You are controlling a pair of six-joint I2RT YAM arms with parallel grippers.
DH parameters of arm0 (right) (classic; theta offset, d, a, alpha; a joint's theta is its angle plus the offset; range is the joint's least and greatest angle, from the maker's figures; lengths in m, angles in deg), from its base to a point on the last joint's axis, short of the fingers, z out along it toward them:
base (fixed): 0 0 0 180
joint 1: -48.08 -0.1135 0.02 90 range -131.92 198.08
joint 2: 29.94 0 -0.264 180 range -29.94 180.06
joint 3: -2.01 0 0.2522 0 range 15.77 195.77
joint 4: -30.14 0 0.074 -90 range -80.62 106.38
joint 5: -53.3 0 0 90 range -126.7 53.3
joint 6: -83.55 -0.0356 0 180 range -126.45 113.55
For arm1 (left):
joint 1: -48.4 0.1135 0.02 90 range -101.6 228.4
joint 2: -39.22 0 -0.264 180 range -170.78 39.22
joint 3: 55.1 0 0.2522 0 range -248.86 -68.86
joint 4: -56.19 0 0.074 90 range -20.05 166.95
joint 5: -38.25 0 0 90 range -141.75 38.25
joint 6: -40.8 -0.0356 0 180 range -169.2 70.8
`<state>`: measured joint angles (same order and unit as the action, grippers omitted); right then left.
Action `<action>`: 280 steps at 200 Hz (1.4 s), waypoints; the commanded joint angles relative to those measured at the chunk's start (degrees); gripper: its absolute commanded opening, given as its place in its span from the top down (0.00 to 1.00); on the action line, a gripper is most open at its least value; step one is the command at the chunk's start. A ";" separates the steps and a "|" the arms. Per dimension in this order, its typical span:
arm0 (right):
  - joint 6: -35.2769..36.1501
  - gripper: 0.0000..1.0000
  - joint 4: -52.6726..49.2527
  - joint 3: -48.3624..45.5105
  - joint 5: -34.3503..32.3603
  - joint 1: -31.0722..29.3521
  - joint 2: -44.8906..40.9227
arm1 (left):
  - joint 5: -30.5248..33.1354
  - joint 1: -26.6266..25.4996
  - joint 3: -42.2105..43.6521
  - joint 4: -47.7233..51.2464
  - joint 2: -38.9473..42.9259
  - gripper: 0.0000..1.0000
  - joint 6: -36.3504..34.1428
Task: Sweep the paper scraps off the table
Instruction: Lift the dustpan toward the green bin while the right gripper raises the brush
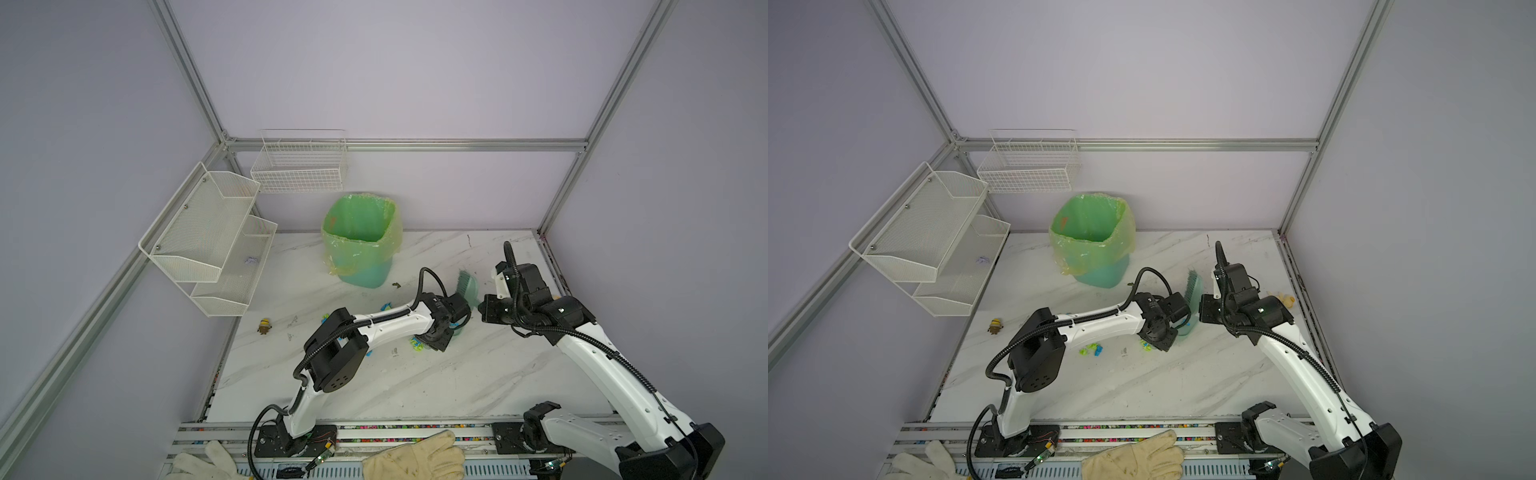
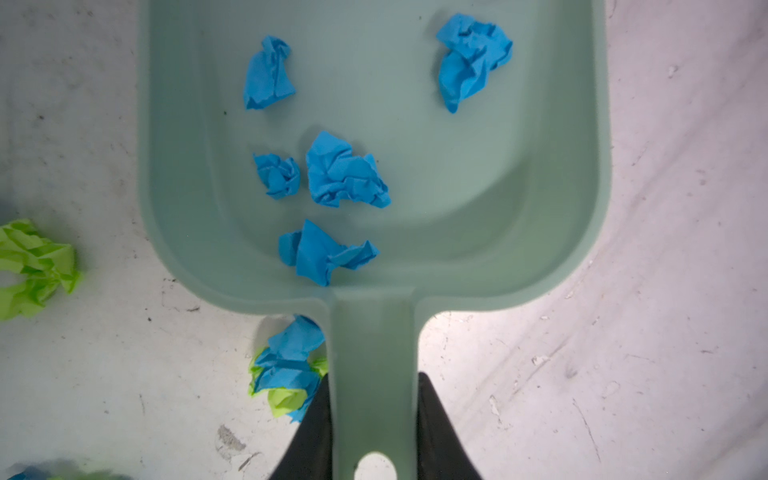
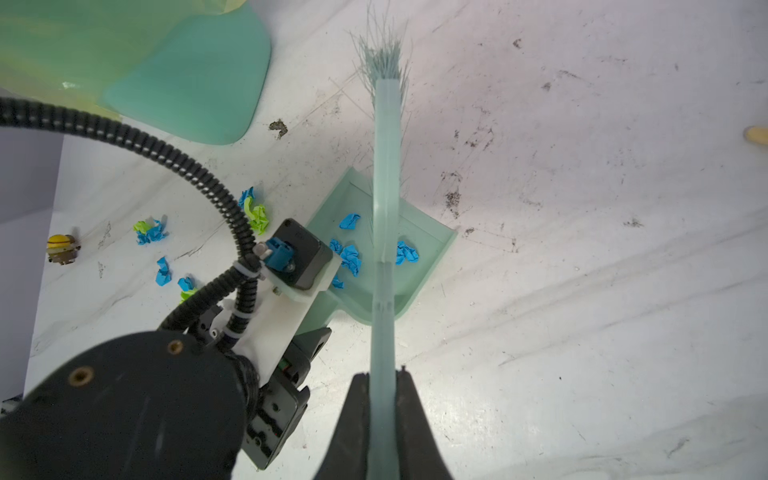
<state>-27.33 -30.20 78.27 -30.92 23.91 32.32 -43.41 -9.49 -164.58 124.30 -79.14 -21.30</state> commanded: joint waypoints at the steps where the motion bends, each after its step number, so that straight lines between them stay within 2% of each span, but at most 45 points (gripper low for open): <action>1: -1.36 1.00 0.38 2.48 -2.99 -0.34 1.30 | 1.66 -0.35 1.59 -1.87 4.79 1.00 0.39; 66: -3.15 1.00 3.53 7.47 -10.03 1.47 2.18 | 1.89 -0.57 2.69 -3.25 9.97 1.00 0.75; 96: -3.33 1.00 5.85 9.37 -6.28 6.33 4.14 | 2.89 -0.72 3.22 -3.37 12.15 1.00 0.84; 146: -3.29 1.00 10.16 10.00 -7.20 12.30 5.94 | 3.06 -0.56 3.28 -3.20 15.25 1.00 1.79; 204: -6.09 1.00 14.11 6.41 -12.09 13.30 2.20 | 2.13 0.02 1.91 -3.36 19.11 1.00 4.22; 280: -6.62 1.00 16.61 1.90 -9.11 13.36 1.23 | -1.28 1.02 0.06 -5.56 23.87 1.00 5.62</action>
<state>-32.97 -16.57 81.73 -40.69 36.94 35.23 -43.21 -8.97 -162.85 121.78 -58.71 -16.82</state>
